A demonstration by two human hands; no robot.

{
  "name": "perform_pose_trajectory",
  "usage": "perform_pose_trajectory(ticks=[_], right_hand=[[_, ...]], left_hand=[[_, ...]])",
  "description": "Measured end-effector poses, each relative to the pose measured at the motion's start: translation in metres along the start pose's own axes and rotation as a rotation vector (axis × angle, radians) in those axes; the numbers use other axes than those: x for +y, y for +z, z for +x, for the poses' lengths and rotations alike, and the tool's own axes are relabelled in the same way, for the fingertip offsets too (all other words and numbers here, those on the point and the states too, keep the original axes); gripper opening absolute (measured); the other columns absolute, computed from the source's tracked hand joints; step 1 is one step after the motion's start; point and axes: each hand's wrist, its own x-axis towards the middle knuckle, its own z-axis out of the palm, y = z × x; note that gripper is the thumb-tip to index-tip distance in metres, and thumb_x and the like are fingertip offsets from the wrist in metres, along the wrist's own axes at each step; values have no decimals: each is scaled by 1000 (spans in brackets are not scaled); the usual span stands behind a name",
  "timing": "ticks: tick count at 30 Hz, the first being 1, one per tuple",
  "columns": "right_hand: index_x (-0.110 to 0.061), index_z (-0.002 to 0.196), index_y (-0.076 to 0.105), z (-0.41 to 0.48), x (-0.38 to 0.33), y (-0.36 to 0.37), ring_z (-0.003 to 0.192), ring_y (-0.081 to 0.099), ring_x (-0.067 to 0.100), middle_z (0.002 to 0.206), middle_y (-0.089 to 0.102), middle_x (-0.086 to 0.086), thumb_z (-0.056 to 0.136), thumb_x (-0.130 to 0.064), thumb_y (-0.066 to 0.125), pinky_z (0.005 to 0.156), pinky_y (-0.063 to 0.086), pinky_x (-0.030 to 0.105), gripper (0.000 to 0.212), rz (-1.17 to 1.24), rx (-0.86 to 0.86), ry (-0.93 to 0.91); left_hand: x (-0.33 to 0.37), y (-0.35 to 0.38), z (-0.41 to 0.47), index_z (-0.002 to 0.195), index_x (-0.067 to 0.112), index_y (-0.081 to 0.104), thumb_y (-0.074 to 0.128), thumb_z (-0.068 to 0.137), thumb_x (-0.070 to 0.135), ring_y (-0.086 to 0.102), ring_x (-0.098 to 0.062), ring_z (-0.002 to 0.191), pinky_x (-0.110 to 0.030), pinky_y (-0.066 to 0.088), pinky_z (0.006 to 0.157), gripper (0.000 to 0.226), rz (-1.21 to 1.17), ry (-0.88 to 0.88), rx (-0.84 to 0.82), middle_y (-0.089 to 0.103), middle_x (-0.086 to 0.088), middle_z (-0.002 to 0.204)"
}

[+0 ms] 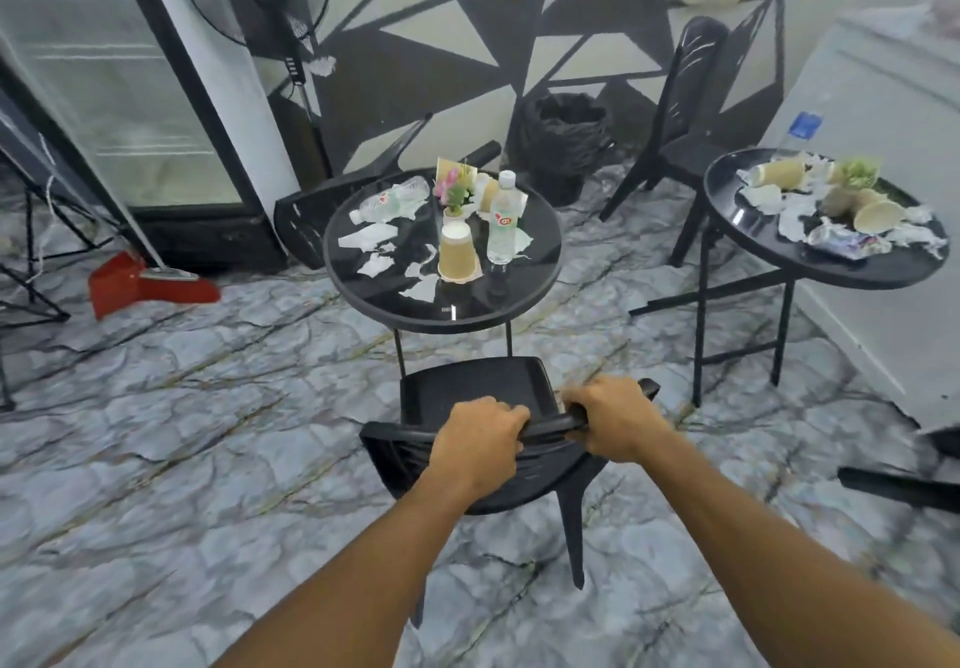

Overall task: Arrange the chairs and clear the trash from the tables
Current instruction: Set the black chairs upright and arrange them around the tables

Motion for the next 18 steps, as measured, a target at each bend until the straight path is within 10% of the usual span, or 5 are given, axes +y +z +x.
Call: perform_pose_trajectory(ticks=[10,15,18], right_hand=[[-21,69,55,-30,6,21,52,57,21,57,59,-5,61,-19,75,47,30,25,22,33,116,-163],[-18,72,54,-64,8,51,50,54,23,59,57,-3,59,-10,67,46,41,29,20,110,175,-191],[-17,70,53,-72,16,54,50,54,24,58,56,-2,55,-8,73,49,36,27,26,78,164,-163]], left_hand=[[22,16,-27,101,18,45,55,88,13,58,-33,76,-37,35,63,18,28,-106,-119,57,-5,80],[46,38,-46,78,16,55,82,39,9,49,-22,37,-25,18,42,47,101,-30,-149,50,4,51],[53,48,-46,90,14,54,72,59,7,57,-29,47,-29,25,44,37,85,0,-118,56,-1,59]])
